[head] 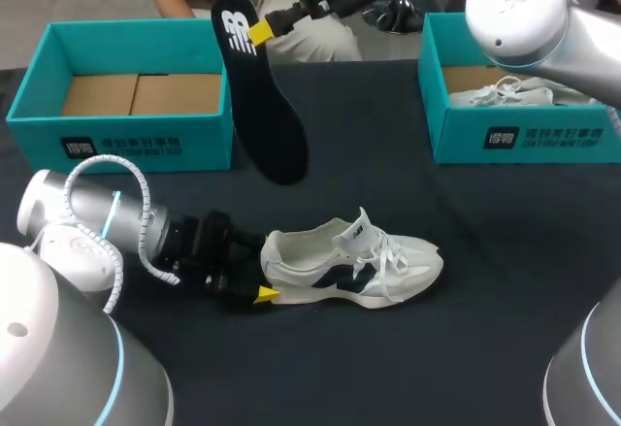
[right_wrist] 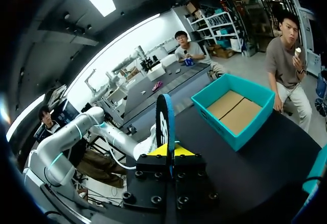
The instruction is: Take the shoe out of the shoebox, open the shoe tongue, remove and reinsert the insole, then place the shoe into the shoebox
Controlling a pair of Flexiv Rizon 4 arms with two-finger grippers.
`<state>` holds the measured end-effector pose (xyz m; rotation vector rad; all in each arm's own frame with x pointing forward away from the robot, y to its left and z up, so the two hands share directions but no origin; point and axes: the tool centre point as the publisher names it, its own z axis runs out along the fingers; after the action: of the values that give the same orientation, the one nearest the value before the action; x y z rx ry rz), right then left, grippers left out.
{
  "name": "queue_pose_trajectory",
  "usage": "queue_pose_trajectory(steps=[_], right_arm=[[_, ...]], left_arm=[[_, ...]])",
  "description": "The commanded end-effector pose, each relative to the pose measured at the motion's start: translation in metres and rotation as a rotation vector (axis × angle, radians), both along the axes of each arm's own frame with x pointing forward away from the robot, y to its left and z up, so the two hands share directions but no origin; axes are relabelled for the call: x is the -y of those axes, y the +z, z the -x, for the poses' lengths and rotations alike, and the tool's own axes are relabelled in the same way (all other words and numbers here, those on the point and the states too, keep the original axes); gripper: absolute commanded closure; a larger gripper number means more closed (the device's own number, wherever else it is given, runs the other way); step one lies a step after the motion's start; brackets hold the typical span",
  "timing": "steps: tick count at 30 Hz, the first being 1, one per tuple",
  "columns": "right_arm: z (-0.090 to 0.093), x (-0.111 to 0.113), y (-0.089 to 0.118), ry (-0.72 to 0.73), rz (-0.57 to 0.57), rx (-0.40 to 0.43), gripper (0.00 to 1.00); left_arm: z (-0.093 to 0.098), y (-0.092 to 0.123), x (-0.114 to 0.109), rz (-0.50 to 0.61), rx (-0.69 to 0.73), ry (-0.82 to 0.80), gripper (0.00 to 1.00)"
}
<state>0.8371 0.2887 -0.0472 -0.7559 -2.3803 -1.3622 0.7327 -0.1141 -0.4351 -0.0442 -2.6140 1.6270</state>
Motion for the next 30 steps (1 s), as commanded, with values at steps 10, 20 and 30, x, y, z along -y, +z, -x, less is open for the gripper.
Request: queue_pose_trajectory(steps=[10, 20, 30], right_arm=[[0.003, 0.01, 0.032, -0.089, -0.018, -0.163, 1.0], [0.013, 0.035, 0.062, -0.153, -0.051, -0.204, 1.0], [0.024, 0.053, 0.076, -0.172, -0.106, -0.281, 1.0]], left_arm=[[0.0, -0.006, 0.001, -0.004, 0.0, 0.0, 1.0], [0.0, -0.006, 0.001, -0.004, 0.0, 0.0, 1.0], [0.0, -0.006, 0.001, -0.004, 0.0, 0.0, 1.0]])
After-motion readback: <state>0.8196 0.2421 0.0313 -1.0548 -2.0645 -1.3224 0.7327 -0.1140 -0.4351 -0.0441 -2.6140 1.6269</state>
